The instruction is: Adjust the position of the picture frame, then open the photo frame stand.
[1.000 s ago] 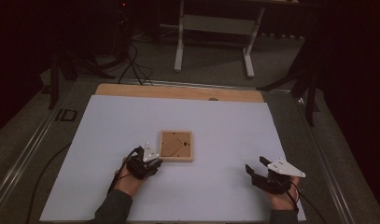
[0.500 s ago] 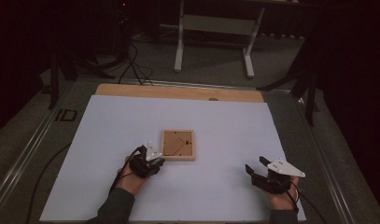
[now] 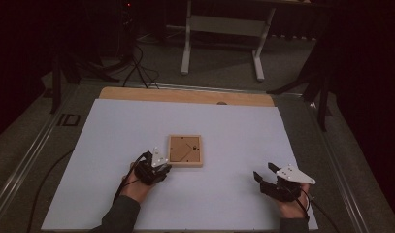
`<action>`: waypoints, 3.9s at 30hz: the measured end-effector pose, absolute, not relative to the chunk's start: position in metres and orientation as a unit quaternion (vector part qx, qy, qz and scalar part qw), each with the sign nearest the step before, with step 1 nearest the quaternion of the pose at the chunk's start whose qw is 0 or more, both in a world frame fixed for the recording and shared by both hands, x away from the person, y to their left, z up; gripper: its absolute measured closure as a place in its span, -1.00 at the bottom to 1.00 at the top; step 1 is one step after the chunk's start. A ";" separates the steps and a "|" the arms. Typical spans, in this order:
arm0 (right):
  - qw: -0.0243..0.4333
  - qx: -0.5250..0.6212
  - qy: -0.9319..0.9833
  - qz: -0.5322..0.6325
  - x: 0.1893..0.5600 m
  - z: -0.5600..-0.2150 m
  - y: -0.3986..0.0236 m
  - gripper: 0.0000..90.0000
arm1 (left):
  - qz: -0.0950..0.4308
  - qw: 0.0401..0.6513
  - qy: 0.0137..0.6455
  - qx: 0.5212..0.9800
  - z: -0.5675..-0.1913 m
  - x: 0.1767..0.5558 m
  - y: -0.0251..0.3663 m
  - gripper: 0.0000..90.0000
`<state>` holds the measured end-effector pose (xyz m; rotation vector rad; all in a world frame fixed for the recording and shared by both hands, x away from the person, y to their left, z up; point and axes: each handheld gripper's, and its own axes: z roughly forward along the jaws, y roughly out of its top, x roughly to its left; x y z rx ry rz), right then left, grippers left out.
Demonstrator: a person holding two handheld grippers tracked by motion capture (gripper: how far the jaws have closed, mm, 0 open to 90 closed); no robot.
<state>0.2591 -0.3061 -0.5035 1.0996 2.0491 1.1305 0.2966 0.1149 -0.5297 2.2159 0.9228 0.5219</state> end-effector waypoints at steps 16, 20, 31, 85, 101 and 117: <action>0.266 0.394 0.767 0.432 0.261 -0.501 -0.292 -0.26 | 0.194 0.377 0.359 0.832 -0.517 0.287 0.125 0.38; 0.259 0.392 0.762 0.446 0.262 -0.497 -0.287 -0.23 | 0.191 0.390 0.364 0.824 -0.513 0.284 0.127 0.34; 0.244 0.366 0.771 0.461 0.273 -0.492 -0.263 0.04 | 0.192 0.409 0.371 0.811 -0.510 0.284 0.134 0.28; 0.167 0.312 0.825 0.440 0.319 -0.525 -0.138 0.99 | 0.200 0.389 0.361 0.824 -0.516 0.321 0.095 0.11; 0.169 0.309 0.824 0.444 0.318 -0.527 -0.139 0.99 | 0.166 0.380 0.384 0.825 -0.518 0.334 0.090 0.10; 0.169 0.307 0.824 0.445 0.318 -0.527 -0.139 0.99 | 0.200 0.379 0.365 0.826 -0.514 0.331 0.085 0.13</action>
